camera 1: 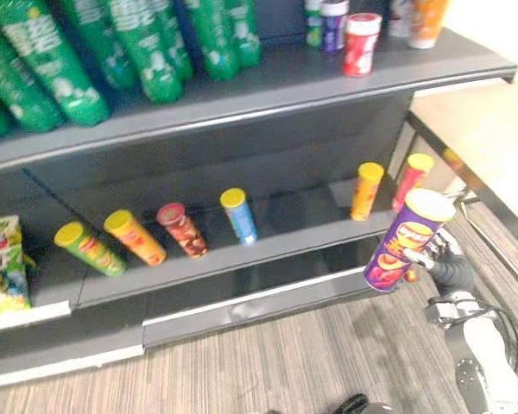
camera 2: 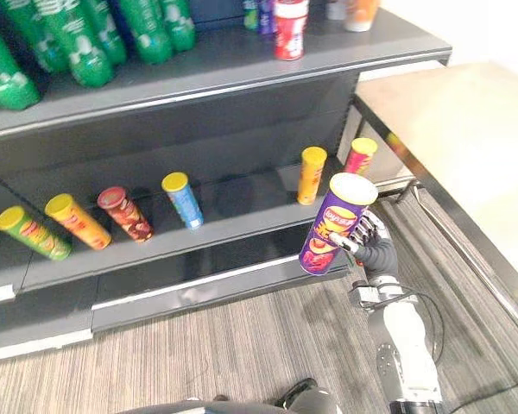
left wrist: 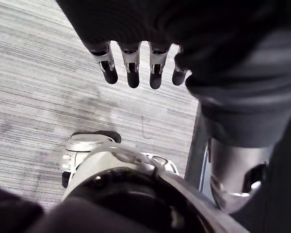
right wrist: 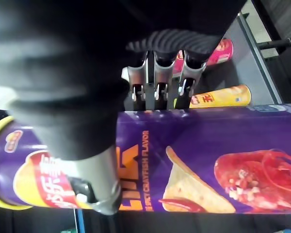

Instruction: Put the gum and the chips on the shelf.

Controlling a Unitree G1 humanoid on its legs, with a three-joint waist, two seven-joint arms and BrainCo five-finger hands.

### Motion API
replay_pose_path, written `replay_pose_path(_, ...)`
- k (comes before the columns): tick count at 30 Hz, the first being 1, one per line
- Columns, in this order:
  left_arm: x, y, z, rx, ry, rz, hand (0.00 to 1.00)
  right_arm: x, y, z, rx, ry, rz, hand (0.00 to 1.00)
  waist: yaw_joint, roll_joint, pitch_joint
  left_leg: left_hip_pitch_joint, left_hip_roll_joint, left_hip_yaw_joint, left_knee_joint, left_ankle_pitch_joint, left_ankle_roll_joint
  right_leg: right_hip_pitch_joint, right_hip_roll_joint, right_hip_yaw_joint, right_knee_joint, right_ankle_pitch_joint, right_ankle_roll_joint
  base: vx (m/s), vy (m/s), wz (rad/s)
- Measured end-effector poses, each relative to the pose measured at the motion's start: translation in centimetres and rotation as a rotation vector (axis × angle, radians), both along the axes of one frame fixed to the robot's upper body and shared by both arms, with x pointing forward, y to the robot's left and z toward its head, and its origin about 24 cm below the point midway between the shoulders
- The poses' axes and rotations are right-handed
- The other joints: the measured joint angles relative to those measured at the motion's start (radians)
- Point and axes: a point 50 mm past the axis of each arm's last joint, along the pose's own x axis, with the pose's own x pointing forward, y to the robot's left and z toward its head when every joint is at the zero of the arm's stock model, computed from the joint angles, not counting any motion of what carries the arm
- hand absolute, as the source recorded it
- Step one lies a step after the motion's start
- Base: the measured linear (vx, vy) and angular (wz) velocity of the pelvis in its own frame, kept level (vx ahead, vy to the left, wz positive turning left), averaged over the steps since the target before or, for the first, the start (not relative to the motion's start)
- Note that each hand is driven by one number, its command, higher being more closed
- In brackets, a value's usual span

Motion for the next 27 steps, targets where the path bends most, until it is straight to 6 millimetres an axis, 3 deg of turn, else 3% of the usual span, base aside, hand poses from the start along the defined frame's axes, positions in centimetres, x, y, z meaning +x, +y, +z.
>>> replay_pose_path(3,0.8,-0.1,0.1,0.003,-0.036,-0.005,0.00,0.1,0.0,-0.2,-0.028,0.008,-0.012,1.00,0.007,-0.004,0.009,-0.013,-0.014,-0.030,-0.002,0.026,0.007,-0.012,0.031,0.045,-0.053,0.058,-0.006,-0.05,0.086,0.03)
replay_pose_path(5,1.3,0.0,0.3,0.010,-0.065,0.004,0.00,0.7,-0.1,-0.6,-0.028,0.029,-0.019,1.00,0.012,-0.017,0.049,-0.021,-0.013,-0.032,0.029,0.024,0.007,-0.012,0.048,0.108,-0.078,0.084,-0.005,-0.09,0.054,-0.16)
replay_pose_path(7,1.5,0.0,0.3,0.013,-0.078,0.010,0.00,1.0,-0.2,-0.6,-0.025,0.024,-0.039,1.00,0.016,-0.016,0.067,-0.039,-0.007,-0.031,0.028,0.001,0.012,-0.030,0.078,0.153,-0.119,0.108,0.020,-0.17,0.045,-0.24)
replay_pose_path(8,1.6,0.0,0.4,0.015,-0.084,0.010,0.00,1.0,-0.2,-0.5,-0.025,0.015,-0.043,1.00,0.016,-0.016,0.078,-0.041,-0.004,-0.032,0.027,0.000,0.012,-0.032,0.089,0.172,-0.135,0.112,0.033,-0.14,0.023,-0.28)
replay_pose_path(10,1.8,0.0,0.4,0.014,-0.102,0.027,0.00,1.1,-0.3,-0.2,-0.026,-0.010,-0.059,1.00,0.008,-0.020,0.108,-0.050,0.001,-0.032,0.026,0.001,0.012,-0.065,0.101,0.279,-0.083,0.097,0.010,-0.10,-0.028,0.02)
replay_pose_path(11,1.8,0.3,0.6,0.016,-0.115,0.038,0.00,1.0,-0.5,-0.2,-0.027,-0.011,-0.075,1.00,0.001,-0.039,0.123,-0.055,-0.009,-0.033,0.027,0.006,0.004,-0.074,0.102,0.345,-0.058,0.055,0.007,-0.06,-0.079,0.15)
replay_pose_path(16,1.8,0.2,0.8,0.004,-0.146,0.088,0.00,1.0,-0.4,-0.1,-0.059,-0.017,-0.081,1.00,0.011,-0.059,0.150,-0.065,0.008,-0.059,0.010,0.053,-0.020,-0.076,0.141,0.330,-0.100,0.051,0.003,0.01,-0.078,0.04)
replay_pose_path(21,1.9,0.7,1.1,0.009,-0.175,0.123,0.00,1.1,0.0,0.6,-0.067,-0.051,-0.036,1.00,0.010,-0.090,0.169,-0.055,0.019,-0.060,0.009,0.056,-0.024,-0.057,0.160,0.320,-0.119,0.054,0.004,0.01,-0.027,-0.01)
replay_pose_path(27,2.4,1.1,1.4,0.021,-0.197,0.119,0.00,1.0,-0.3,0.8,-0.068,-0.066,-0.047,1.00,0.010,-0.107,0.190,-0.048,0.009,-0.116,0.006,0.048,-0.014,-0.018,0.144,0.301,-0.101,0.079,0.013,0.03,0.052,0.24)
